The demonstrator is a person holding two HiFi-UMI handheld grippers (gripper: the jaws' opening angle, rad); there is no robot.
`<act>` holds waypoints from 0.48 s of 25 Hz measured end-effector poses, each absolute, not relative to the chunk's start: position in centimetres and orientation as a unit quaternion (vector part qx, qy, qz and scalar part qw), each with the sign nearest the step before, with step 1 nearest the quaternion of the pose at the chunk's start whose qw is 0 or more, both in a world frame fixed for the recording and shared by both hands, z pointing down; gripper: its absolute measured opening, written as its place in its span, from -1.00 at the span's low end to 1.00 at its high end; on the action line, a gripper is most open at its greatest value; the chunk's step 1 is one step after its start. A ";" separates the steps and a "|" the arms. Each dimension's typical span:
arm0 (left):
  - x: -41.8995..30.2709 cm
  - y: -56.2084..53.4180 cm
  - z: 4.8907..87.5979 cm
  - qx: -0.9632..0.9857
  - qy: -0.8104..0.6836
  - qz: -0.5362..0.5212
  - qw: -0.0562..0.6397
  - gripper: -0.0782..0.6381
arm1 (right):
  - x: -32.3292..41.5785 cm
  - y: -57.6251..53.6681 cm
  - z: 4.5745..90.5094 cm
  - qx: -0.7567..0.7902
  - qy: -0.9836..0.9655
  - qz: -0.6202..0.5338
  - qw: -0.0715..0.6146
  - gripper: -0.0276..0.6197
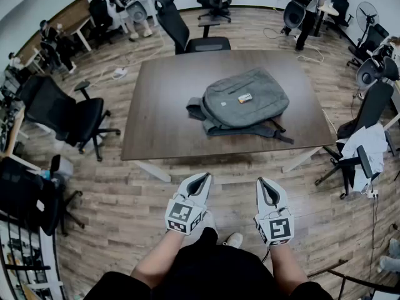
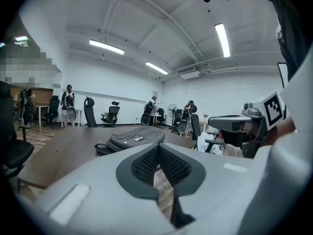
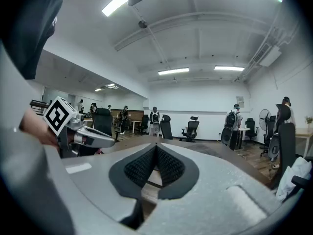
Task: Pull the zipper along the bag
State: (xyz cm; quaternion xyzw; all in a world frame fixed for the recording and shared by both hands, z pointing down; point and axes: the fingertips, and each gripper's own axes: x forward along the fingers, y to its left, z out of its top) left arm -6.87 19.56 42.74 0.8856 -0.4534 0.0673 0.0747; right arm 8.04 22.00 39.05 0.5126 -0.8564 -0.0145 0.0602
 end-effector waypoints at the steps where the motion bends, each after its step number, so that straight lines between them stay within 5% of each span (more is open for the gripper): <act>1: -6.9 19.6 42.8 0.886 -0.452 0.067 0.075 -0.73 | 7.9 22.0 39.0 0.513 -0.856 -0.015 0.061 -0.91; 12: -6.5 18.3 42.9 0.891 -0.443 0.073 0.068 -0.73 | 7.5 20.1 39.4 0.516 -0.855 -0.002 0.046 -0.91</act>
